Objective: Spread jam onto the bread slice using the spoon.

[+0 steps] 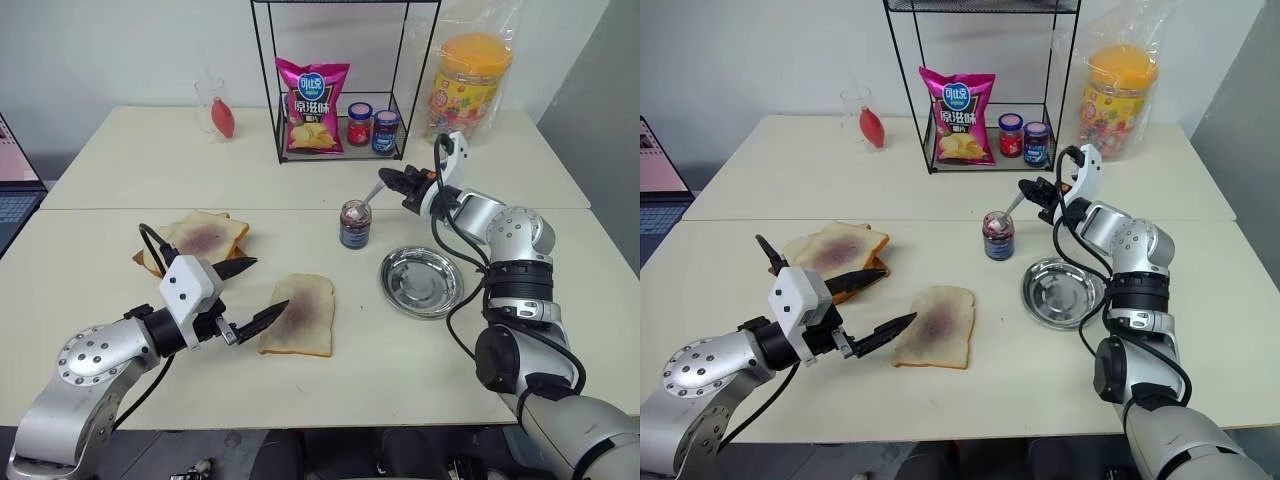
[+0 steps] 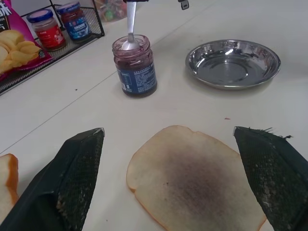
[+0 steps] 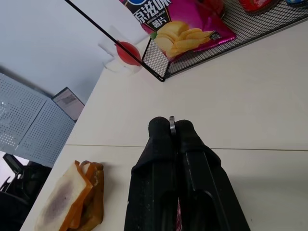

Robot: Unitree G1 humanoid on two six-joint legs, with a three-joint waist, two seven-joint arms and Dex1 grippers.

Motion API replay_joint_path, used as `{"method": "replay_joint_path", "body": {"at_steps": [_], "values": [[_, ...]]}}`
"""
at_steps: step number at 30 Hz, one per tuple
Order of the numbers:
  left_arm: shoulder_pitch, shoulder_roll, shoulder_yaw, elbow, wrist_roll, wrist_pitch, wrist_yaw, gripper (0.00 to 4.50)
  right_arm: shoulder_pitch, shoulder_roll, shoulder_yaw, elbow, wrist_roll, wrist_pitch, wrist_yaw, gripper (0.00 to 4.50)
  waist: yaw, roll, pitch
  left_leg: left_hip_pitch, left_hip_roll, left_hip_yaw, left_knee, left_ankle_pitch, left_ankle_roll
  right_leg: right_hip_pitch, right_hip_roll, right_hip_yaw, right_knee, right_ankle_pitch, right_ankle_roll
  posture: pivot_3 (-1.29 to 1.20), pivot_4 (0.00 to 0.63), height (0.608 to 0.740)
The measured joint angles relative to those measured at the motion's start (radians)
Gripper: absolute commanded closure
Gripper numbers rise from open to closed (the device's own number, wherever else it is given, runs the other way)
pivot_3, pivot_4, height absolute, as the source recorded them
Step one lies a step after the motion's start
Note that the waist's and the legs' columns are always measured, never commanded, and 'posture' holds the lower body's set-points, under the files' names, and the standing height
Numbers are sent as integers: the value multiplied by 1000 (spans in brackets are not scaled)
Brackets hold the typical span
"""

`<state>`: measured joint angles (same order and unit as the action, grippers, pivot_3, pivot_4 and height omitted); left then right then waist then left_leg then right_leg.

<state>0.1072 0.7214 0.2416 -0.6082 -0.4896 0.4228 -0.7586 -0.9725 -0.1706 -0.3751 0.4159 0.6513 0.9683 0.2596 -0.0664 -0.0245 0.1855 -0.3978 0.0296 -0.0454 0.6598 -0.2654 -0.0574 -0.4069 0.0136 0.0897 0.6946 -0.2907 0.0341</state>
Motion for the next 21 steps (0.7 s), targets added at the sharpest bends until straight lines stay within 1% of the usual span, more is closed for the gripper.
{"method": "replay_joint_path", "body": {"at_steps": [4,6,8,9,12,15,21], "values": [[0,0,0,0,1,-2,-1,0,0,0,-15,0,10,2,-9,4480,0,0,0,0,0,0,0,0,0,0,0,0,0,0,0,0,150,740],[1,0,0,0,1,-2,-1,0,1,-8,0,-2,3,-3,-1,4480,0,0,0,0,0,0,0,0,0,0,0,0,0,0,0,0,150,740],[2,0,0,1,2,-3,-1,0,21,-33,86,-51,-43,-42,47,4480,-1,1,0,0,0,0,0,0,0,0,0,0,-1,0,0,0,150,740],[3,0,-1,1,2,-3,-1,0,29,-42,152,-98,-76,-72,81,4480,-3,1,1,0,0,0,-1,0,0,-1,0,0,-1,0,0,0,150,740],[-2,0,-2,1,2,-3,0,0,33,-43,241,-159,-119,-125,130,4480,-7,1,1,-1,0,0,-1,0,0,-1,0,0,-1,0,0,0,150,740],[-4,0,-2,1,2,-2,1,0,37,-46,281,-171,-148,-160,154,4480,-9,1,1,-1,0,0,-1,0,0,-1,0,0,-1,0,0,0,150,740],[-2,0,-2,1,2,0,2,0,70,-86,394,-190,-258,-279,216,4480,-10,1,1,-1,0,0,-1,0,0,-1,0,0,-2,0,0,0,150,740]]}}
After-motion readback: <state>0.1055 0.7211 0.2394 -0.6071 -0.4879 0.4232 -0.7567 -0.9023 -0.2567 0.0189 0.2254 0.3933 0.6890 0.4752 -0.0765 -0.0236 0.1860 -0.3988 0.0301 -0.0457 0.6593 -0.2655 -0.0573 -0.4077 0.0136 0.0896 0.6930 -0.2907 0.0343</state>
